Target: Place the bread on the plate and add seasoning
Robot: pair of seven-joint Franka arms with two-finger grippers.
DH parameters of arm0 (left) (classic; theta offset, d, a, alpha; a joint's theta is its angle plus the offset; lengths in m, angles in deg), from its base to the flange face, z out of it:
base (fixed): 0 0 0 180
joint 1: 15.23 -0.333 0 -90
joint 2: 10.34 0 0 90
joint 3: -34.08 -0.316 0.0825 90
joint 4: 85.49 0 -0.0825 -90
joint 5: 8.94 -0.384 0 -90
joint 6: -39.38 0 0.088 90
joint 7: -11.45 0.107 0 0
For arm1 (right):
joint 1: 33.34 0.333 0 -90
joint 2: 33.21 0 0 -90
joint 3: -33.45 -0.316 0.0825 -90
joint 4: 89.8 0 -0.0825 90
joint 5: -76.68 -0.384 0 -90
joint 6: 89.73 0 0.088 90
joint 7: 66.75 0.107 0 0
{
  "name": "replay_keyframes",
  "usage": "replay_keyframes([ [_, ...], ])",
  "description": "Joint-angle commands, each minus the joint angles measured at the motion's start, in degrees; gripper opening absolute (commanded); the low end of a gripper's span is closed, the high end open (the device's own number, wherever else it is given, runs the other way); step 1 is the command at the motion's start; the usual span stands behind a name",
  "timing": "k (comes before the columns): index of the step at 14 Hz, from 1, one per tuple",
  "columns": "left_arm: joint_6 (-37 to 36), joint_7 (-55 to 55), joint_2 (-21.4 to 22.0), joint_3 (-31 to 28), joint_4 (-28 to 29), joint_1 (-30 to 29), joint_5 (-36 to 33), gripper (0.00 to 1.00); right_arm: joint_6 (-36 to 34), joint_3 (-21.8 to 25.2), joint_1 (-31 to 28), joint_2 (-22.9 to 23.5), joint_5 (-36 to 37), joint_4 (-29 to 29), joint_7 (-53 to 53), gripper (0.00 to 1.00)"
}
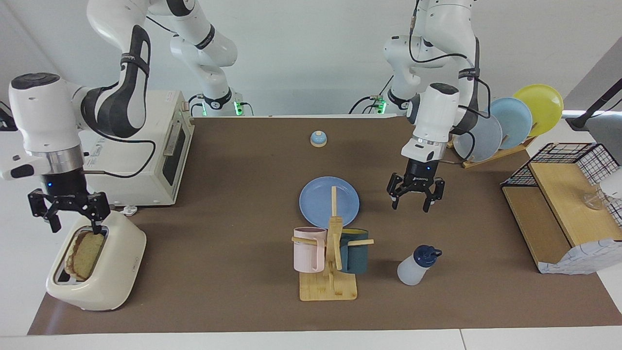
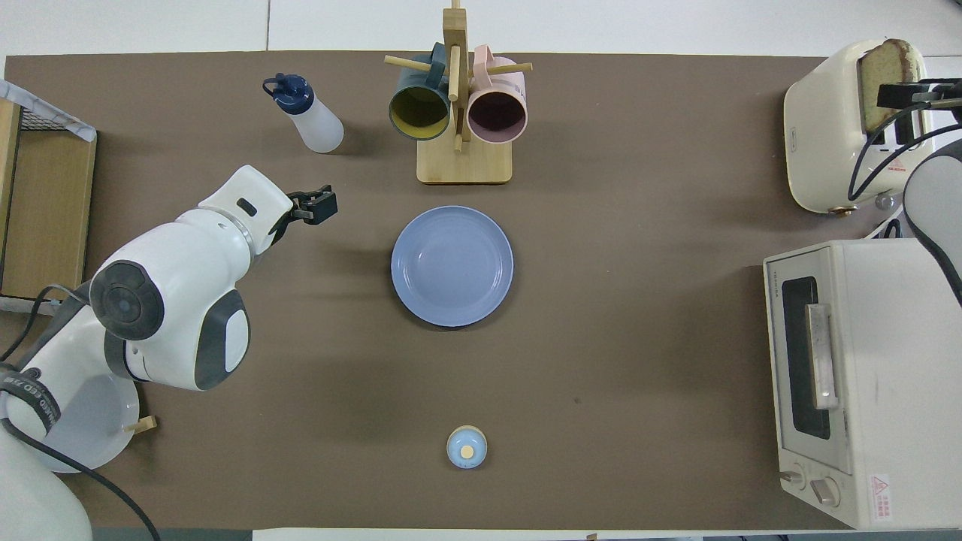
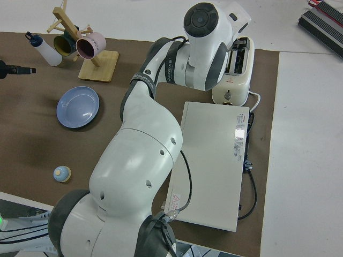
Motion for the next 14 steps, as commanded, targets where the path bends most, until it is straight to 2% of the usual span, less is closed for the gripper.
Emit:
replay_keyframes([
  [1,5.3,-0.89,-2.55,-1.09,0.82,1.16,-0.18,1.0,1.41,-0.49,-0.39,3.09,1.07,2.05,-0.92,0.86],
  [3,9.7,-0.8,-5.54,-1.17,0.82,1.51,-0.09,1.0,1.93,-0.49,-0.39,4.06,0.98,3.1,-0.92,0.85],
  [4,10.24,-0.8,-6.77,-1.26,0.3,1.51,-0.09,1.0,2.02,-0.49,-0.47,4.33,0.89,3.63,-1.09,0.81],
  [5,10.25,-0.8,-8.52,-1.44,-1.27,1.6,0.09,1.0,1.33,-0.49,-0.47,4.33,0.98,3.81,-1.27,0.68],
  [6,10.25,-0.8,-10.89,-1.53,-3.2,1.77,0.09,1.0,0.88,-0.49,-0.39,4.33,1.24,4.16,-2.23,0.47],
  [7,10.25,-0.8,-12.22,-1.87,-4.53,2.64,0.26,1.0,0.01,-0.49,-0.39,4.42,2.46,5.03,-3.46,0.33],
  [8,10.33,-0.8,-13.19,-5.01,-5.32,5.18,0.53,1.0,-2.96,-0.58,-0.39,4.68,4.13,6.69,-3.99,0.12],
  [9,10.77,-0.89,-13.81,-9.65,-5.77,9.29,0.7,1.0,-5.86,-0.58,-0.39,5.2,4.49,8.8,-4.08,0.0],
  [12,11.21,-2.91,-18.28,-21.27,-9.36,21.07,3.51,1.0,-9.49,-0.67,0.66,4.78,5.81,10.84,-4.87,0.0],
  [13,11.56,-3.17,-18.91,-23.22,-10.07,22.5,3.87,1.0,-11.93,-0.76,1.63,3.46,7.2,11.01,-4.87,0.0],
  [14,11.91,-3.44,-19.0,-23.24,-10.08,22.52,4.39,1.0,-17.96,-0.84,2.68,1.88,8.52,12.32,-4.87,0.0],
])
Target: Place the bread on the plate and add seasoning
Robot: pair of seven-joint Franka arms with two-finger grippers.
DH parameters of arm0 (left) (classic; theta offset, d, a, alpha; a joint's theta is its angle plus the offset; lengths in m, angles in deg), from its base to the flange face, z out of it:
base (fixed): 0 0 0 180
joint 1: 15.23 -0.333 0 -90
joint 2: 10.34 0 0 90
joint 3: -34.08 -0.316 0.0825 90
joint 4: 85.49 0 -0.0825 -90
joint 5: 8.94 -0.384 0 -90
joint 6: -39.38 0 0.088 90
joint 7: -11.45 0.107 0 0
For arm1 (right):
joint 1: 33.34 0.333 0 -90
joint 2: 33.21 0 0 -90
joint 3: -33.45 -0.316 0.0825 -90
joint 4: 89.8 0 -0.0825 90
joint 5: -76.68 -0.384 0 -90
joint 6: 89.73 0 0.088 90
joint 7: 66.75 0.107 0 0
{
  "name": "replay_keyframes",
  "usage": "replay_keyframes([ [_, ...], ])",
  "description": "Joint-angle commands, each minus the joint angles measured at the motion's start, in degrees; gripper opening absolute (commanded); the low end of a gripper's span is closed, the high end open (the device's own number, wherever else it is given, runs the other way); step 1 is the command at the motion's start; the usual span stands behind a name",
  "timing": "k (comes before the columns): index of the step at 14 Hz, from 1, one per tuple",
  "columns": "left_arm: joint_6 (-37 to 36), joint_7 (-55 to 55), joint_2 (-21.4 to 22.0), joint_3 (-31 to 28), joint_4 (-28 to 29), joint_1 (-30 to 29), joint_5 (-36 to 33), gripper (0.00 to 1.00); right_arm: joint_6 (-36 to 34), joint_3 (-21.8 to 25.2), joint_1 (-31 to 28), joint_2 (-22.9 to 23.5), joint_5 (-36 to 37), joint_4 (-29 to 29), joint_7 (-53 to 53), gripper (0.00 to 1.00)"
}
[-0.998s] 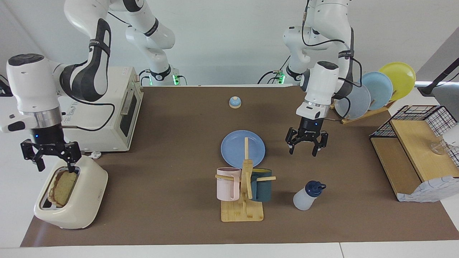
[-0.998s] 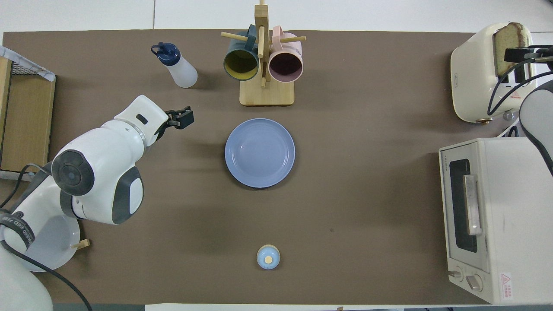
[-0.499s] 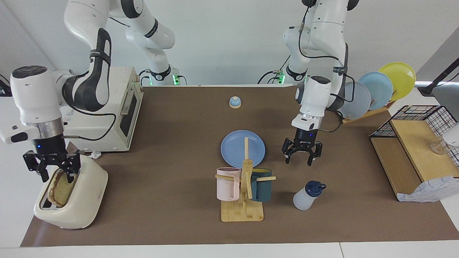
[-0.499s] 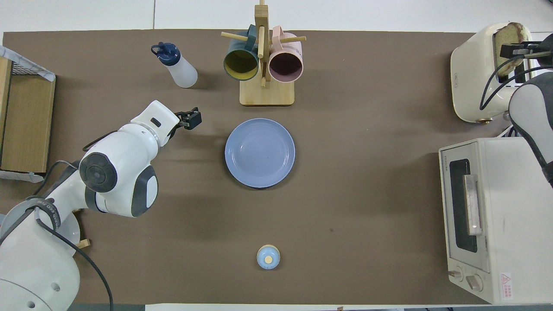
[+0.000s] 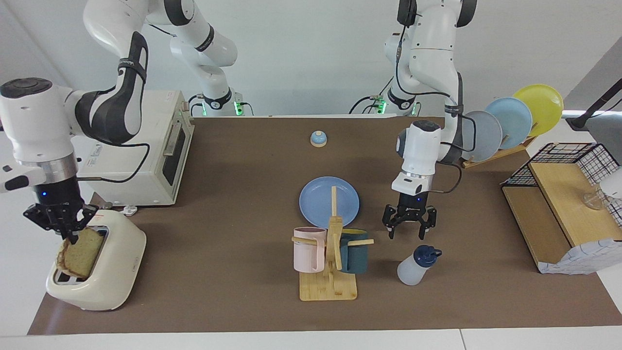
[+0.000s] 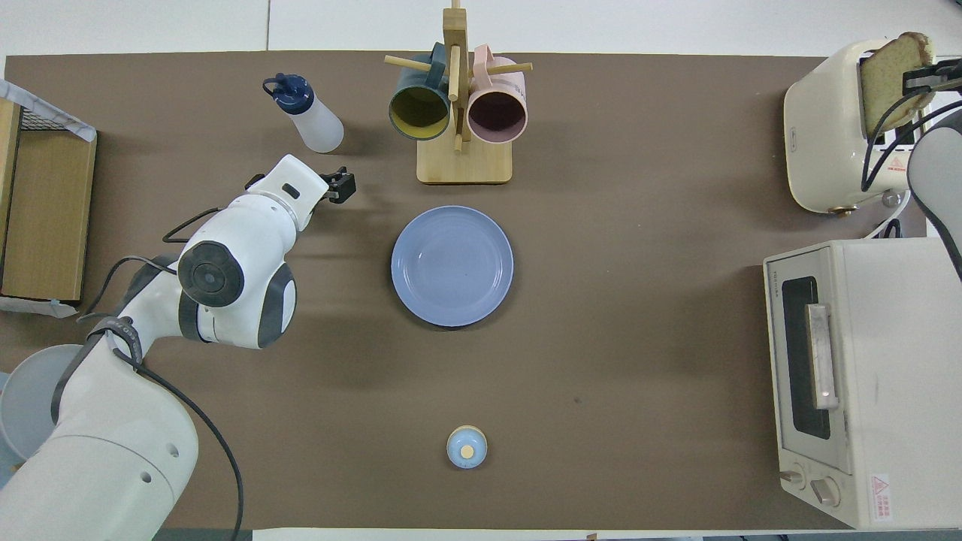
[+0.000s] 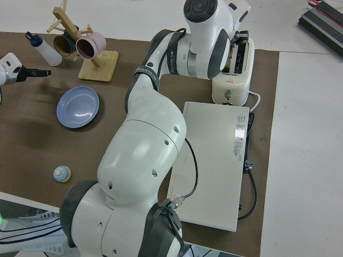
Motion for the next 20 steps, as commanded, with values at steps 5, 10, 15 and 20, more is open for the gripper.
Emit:
replay_keyframes([
  [5,5.33,-1.16,-4.48,-2.64,-2.44,2.7,2.21,1.0,-30.76,-0.88,11.71,-8.74,1.77,7.08,0.7,0.0],
  [10,5.6,-1.16,-6.86,-2.81,-5.69,2.7,4.06,1.0,-26.25,-1.59,19.72,-12.08,-7.45,-0.63,10.37,0.0],
  [15,5.08,-1.16,-7.48,-2.9,-7.72,2.0,5.03,1.0,-10.96,-1.77,30.68,-18.77,-8.52,-19.63,25.62,0.0],
  [20,5.16,-1.16,-9.59,-2.9,-10.09,1.73,5.03,1.0,1.69,-1.77,40.63,-13.43,-8.52,-20.79,41.38,0.0],
])
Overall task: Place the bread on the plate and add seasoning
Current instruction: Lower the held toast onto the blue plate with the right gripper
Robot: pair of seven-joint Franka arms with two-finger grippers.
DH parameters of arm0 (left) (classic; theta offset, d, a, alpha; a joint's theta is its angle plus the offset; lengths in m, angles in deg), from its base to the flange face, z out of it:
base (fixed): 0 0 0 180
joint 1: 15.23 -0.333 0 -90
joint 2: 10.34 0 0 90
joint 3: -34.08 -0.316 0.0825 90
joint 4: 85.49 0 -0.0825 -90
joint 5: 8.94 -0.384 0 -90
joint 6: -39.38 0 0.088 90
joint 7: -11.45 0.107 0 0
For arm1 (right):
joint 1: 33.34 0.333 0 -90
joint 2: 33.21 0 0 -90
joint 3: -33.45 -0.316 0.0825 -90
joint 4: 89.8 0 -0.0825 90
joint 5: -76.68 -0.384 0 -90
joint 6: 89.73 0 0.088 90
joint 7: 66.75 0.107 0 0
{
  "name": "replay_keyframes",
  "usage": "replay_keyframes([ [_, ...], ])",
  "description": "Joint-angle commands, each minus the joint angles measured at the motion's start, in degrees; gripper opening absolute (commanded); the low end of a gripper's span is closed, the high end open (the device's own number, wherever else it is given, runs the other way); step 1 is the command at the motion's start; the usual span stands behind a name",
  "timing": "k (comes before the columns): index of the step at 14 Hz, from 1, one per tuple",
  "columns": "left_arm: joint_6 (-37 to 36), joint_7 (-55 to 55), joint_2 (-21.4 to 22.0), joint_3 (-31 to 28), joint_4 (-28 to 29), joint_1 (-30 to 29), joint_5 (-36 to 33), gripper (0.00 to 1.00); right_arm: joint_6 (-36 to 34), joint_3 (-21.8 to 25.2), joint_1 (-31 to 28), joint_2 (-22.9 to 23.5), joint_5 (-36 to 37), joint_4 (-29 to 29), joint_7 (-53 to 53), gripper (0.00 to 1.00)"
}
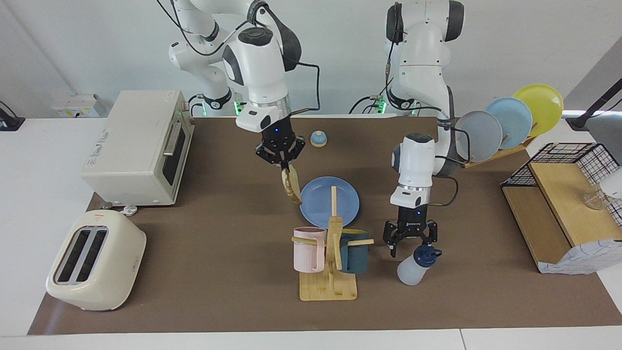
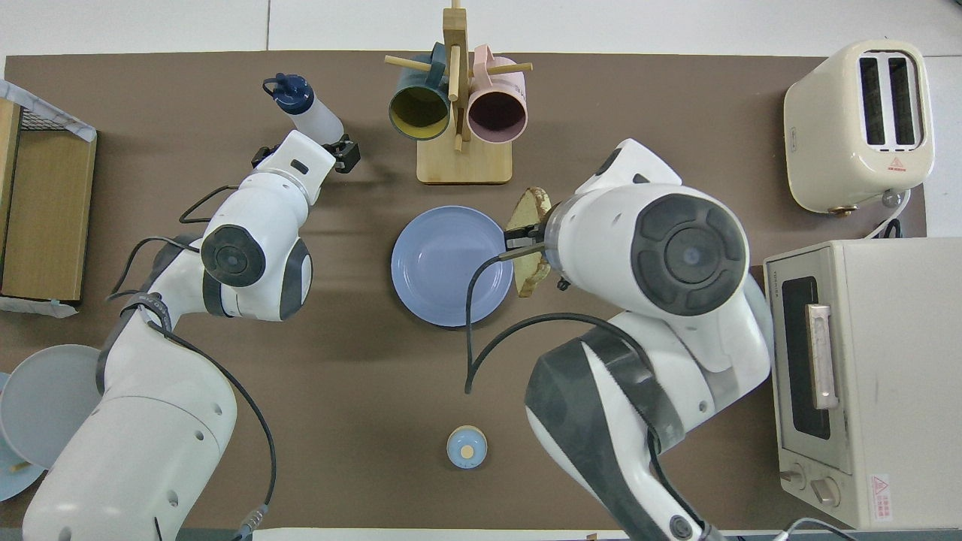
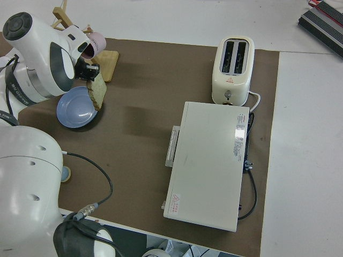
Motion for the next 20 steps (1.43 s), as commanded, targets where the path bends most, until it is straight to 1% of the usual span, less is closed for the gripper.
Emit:
replay_keyframes([
  [1,0.67,-0.38,-1.77,-0.78,-2.26,0.39,0.94,1.0,7.55,0.39,3.35,2.72,-0.73,-0.79,5.63,0.0],
  [3,0.5,-0.3,-1.86,-0.78,-3.05,-0.22,0.85,1.0,12.91,0.39,4.59,4.57,-0.73,-1.22,8.03,0.0],
  [5,-0.82,-0.12,-2.47,-0.78,-4.28,-0.92,0.5,1.0,17.4,0.39,4.86,4.75,-0.64,-3.76,8.12,0.0],
  [7,-1.0,-0.12,-2.56,-0.78,-4.64,-0.93,0.5,1.0,21.45,0.39,7.22,6.76,-0.64,-4.65,8.47,0.0],
  [9,-1.09,-0.12,-2.65,-0.78,-4.64,-0.84,0.5,1.0,21.9,0.39,7.32,8.0,-0.64,-4.57,9.44,0.0],
  [12,-1.0,-0.12,-2.82,-0.69,-4.2,-0.58,0.33,1.0,21.29,0.39,7.32,7.75,-0.64,-4.83,10.32,0.0],
  [14,-0.91,-0.29,-2.82,-0.69,-4.02,-0.4,0.41,1.0,21.64,0.39,7.14,7.48,-0.56,-6.23,10.14,0.0],
  [15,-0.82,-0.38,-2.82,-0.69,-4.11,-0.4,0.59,0.96,21.64,0.39,7.06,7.31,-0.56,-6.67,10.23,0.0],
  [16,-0.65,-0.38,-2.82,-0.69,-4.11,-0.4,0.85,0.85,21.99,0.39,6.97,7.04,-0.56,-7.55,10.14,0.0],
  [17,-0.56,-0.56,-2.82,-0.6,-4.11,-0.49,0.85,0.68,22.08,0.39,6.88,6.78,-0.56,-8.25,10.06,0.0],
  [18,-0.38,-1.25,-2.82,-0.6,-4.02,-0.58,0.85,0.54,22.08,0.39,6.88,6.69,-0.56,-8.61,10.14,0.0],
  [19,-0.3,-1.61,-2.82,-0.6,-4.11,-0.66,0.85,0.34,22.08,0.39,6.88,6.43,-0.56,-8.96,10.23,0.0],
  [20,-0.21,-1.7,-2.82,-0.6,-4.11,-0.84,0.85,0.17,22.08,0.39,6.79,6.42,-0.56,-9.05,10.23,0.0],
])
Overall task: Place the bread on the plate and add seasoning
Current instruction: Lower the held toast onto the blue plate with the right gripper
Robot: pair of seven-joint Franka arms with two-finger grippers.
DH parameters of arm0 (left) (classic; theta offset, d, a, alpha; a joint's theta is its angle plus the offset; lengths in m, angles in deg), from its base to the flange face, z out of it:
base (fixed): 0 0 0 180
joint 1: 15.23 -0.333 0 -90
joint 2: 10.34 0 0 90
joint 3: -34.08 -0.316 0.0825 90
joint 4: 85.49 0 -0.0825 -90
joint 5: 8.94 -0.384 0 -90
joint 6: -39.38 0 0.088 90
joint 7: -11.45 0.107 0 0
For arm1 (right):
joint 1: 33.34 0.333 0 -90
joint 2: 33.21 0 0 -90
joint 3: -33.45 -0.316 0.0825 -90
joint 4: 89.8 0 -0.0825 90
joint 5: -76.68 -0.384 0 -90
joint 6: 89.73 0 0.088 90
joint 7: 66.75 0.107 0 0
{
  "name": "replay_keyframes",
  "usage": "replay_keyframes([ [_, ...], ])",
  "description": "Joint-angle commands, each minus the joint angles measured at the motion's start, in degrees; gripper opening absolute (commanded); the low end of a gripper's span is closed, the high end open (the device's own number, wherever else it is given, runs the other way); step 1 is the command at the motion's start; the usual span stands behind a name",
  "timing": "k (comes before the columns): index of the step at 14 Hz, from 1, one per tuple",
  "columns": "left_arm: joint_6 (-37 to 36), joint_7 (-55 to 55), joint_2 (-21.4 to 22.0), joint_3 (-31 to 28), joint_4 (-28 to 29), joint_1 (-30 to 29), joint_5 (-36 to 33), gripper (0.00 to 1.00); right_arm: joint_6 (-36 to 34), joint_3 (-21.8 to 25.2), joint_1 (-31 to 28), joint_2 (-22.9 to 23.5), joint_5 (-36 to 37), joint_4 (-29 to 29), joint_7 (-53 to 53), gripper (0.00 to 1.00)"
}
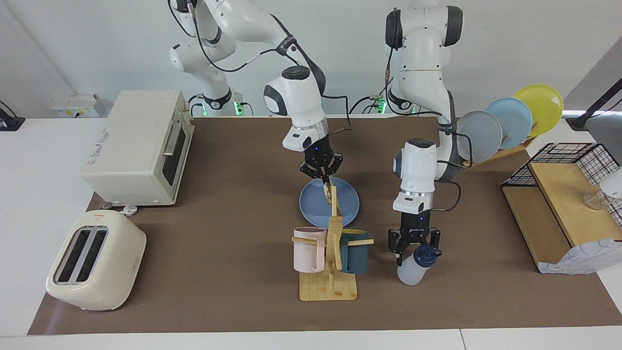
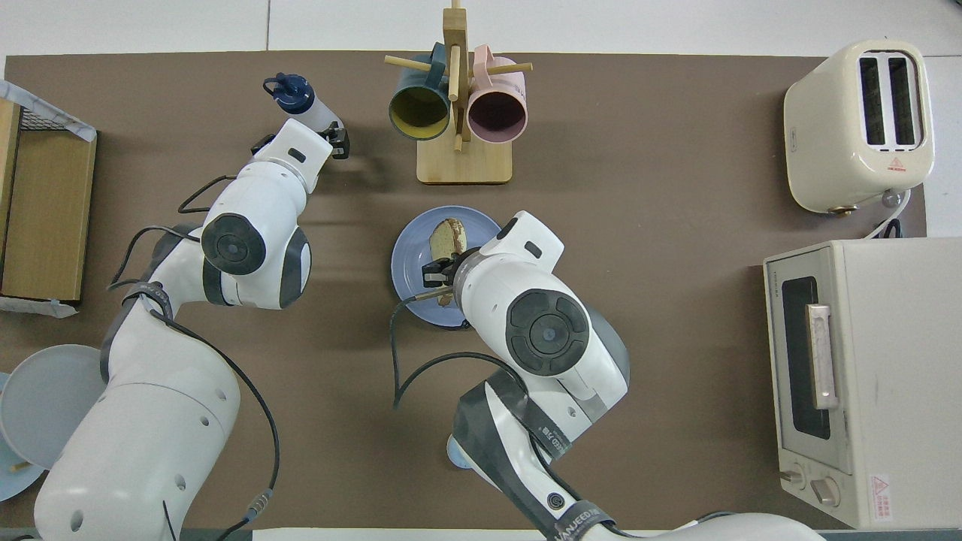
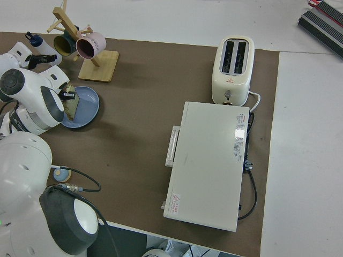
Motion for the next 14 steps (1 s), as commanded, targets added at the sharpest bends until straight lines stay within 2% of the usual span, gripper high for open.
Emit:
replay_keyframes([
  [1,0.06,-0.61,-0.87,-0.34,-1.23,-0.13,0.82,0.0,1.0,-0.17,-0.67,-1.7,-0.55,-2.36,1.14,0.0],
  [3,1.02,-0.7,-0.87,-0.25,-1.23,-0.22,0.82,0.0,0.65,-0.17,-1.81,-1.7,-0.55,-2.54,0.96,0.0],
  [4,1.73,-0.44,-0.96,-0.25,-1.15,-0.31,0.82,0.0,0.56,-0.17,-2.43,-1.7,-0.55,-2.54,0.87,0.18],
  [5,1.82,-0.52,-0.96,-0.16,-1.15,-0.39,0.82,0.0,0.38,-0.17,-2.52,-1.7,-0.55,-2.54,1.05,0.66],
  [6,1.91,-0.52,-0.96,-0.16,-1.15,-0.4,0.82,0.0,0.38,-0.17,-2.43,-1.7,-0.55,-2.45,1.13,1.0],
  [10,1.74,-0.96,0.18,-0.16,-1.15,-0.92,0.82,0.0,-0.41,0.18,-3.48,-1.7,-0.46,-0.53,0.7,1.0],
  [14,0.16,-1.57,4.04,-0.07,0.52,-1.01,0.91,0.0,-10.5,0.18,-4.71,-2.41,-0.2,5.62,0.35,1.0],
])
